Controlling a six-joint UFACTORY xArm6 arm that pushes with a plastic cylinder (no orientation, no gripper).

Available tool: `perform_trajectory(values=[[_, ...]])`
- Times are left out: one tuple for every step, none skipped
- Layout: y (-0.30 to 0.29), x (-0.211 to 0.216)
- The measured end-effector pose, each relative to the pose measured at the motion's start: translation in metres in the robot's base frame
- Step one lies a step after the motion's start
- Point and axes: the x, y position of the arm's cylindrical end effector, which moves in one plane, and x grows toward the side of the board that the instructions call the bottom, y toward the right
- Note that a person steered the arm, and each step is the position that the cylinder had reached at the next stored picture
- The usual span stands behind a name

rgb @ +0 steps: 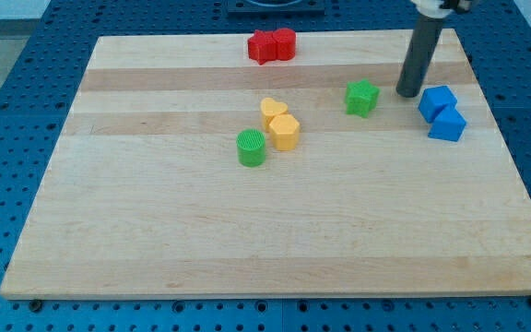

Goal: Push green star towards the top right

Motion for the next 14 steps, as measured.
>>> perform_trajectory(values=[[-0.010, 0.001], [-0.010, 0.017], [-0.022, 0.038], [-0.055, 0.061], [-0.085, 0.075], [-0.091, 0.068], [-0.089, 0.049], [-0.086, 0.026], [-0.072, 0.019], [-0.049, 0.019], [-0.031, 0.014], [-0.030, -0.010], [-0.030, -0.033], [-0.030, -0.053]])
